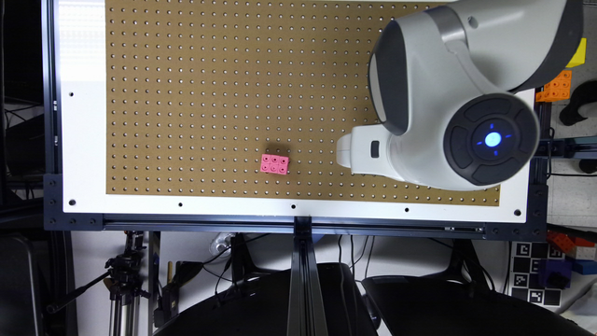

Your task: Pick up green block.

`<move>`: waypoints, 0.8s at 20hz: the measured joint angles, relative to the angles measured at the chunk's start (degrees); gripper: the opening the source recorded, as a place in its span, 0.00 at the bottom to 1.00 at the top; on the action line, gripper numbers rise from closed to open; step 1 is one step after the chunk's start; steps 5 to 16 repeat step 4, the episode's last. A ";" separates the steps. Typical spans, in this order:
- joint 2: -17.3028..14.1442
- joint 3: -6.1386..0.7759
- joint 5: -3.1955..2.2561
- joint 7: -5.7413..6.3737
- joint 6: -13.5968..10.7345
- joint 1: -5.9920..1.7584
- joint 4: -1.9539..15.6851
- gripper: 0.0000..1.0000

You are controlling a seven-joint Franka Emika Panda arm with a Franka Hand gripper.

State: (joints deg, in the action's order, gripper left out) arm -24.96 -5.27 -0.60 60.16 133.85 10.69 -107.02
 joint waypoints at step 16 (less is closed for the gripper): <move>0.31 0.00 0.00 0.00 -0.33 0.00 -0.01 0.00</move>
